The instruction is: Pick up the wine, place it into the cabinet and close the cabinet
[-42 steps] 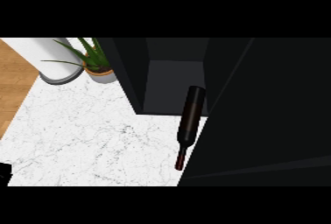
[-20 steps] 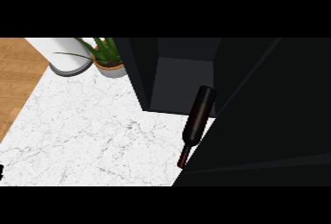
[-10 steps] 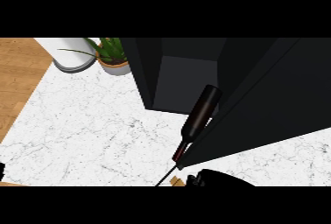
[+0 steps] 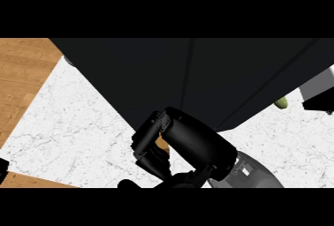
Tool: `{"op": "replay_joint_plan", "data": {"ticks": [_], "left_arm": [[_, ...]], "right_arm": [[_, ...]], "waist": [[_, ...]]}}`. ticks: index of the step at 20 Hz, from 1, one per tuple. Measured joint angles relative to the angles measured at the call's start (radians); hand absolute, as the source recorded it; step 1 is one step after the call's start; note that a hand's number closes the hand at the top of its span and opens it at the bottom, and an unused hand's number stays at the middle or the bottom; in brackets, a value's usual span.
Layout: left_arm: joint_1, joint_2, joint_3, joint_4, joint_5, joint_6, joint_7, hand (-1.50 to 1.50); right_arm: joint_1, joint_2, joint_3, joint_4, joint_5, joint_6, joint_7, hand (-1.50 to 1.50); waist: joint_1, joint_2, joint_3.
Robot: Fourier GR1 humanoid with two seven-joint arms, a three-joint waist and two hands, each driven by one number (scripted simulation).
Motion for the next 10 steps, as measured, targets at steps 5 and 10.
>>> {"op": "replay_joint_plan", "data": {"ticks": [5,10], "left_arm": [[-0.028,-0.01,-0.01,0.002,-0.002,-0.006,0.008,1.5],[-0.048,-0.014,-0.018,0.0,-0.006,-0.012,0.017,1.5]], "right_arm": [[-0.218,0.009,-0.044,0.189,0.031,-0.097,-0.004,1.5],[-0.404,0.012,-0.104,0.388,0.048,-0.16,-0.02,1.5]], "waist": [[0.022,0.009,0.001],[0.041,0.018,0.004]]}}
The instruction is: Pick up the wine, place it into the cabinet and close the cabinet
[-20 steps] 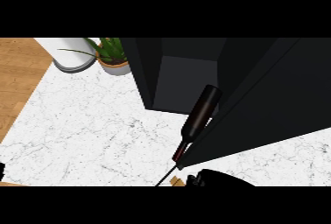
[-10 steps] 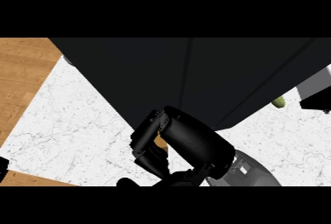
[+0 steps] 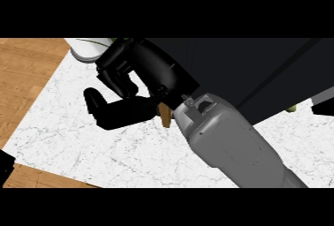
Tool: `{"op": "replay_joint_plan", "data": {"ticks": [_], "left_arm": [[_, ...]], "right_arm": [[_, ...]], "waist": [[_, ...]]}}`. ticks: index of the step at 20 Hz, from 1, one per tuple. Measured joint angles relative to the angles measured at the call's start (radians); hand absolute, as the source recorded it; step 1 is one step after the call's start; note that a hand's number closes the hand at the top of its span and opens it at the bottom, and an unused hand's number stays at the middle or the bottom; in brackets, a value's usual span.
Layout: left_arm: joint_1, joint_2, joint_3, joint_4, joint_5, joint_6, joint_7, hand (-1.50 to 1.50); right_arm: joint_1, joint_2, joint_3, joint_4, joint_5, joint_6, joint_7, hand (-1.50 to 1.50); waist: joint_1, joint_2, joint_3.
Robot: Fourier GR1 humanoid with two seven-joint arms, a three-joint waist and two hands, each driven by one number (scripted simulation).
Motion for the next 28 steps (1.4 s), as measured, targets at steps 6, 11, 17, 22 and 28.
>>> {"op": "replay_joint_plan", "data": {"ticks": [6,11,17,22,28], "left_arm": [[-0.024,-0.008,0.001,0.011,-0.003,0.002,0.006,1.5],[-0.041,-0.011,0.002,0.014,-0.007,0.004,0.013,1.5],[-0.043,-0.016,0.005,0.023,-0.004,0.004,0.016,1.5],[-0.04,-0.02,0.006,0.03,-0.004,0.007,0.017,1.5],[-0.029,-0.029,0.008,0.043,-0.004,0.009,0.011,1.5]], "right_arm": [[-0.155,0.002,-0.034,0.196,-0.01,-0.023,-0.029,1.5],[-0.202,0.003,-0.044,0.273,-0.072,-0.024,-0.036,1.5],[-0.211,0.003,-0.061,0.307,-0.171,-0.028,-0.054,1.5],[-0.218,0.002,-0.064,0.336,-0.216,-0.026,-0.066,1.5],[-0.219,0.002,-0.063,0.36,-0.233,0.012,-0.116,1.5]], "waist": [[0.003,0.003,0.001],[-0.004,-0.004,0.007],[-0.007,-0.017,0.001],[-0.016,-0.029,-0.011],[-0.028,-0.036,-0.022]]}}
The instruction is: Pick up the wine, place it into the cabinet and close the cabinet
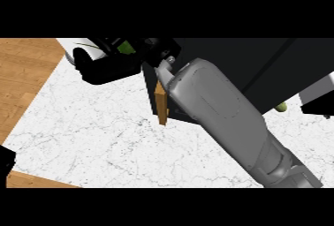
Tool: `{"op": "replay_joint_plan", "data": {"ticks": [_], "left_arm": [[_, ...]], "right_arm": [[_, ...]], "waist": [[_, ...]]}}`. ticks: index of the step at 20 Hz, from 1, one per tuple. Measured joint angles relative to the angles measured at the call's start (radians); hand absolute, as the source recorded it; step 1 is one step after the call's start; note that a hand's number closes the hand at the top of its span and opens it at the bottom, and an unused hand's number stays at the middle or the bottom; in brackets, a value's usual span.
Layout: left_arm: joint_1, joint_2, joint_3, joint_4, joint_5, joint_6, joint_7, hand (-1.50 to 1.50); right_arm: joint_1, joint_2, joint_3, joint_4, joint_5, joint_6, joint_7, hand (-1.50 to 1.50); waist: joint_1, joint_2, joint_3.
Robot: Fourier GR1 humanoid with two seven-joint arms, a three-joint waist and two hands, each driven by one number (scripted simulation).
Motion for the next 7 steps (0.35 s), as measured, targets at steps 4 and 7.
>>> {"op": "replay_joint_plan", "data": {"ticks": [4,7], "left_arm": [[0.004,-0.002,0.005,0.002,0.003,0.002,-0.001,1.5],[0.007,-0.005,0.006,0.004,0.001,0.005,-0.004,1.5]], "right_arm": [[0.003,-0.002,0.001,0.012,-0.009,0.042,-0.055,1.5],[0.003,-0.002,0.001,0.022,-0.018,0.073,-0.09,1.5]], "waist": [[-0.008,-0.001,-0.004],[-0.014,-0.001,-0.006]]}}
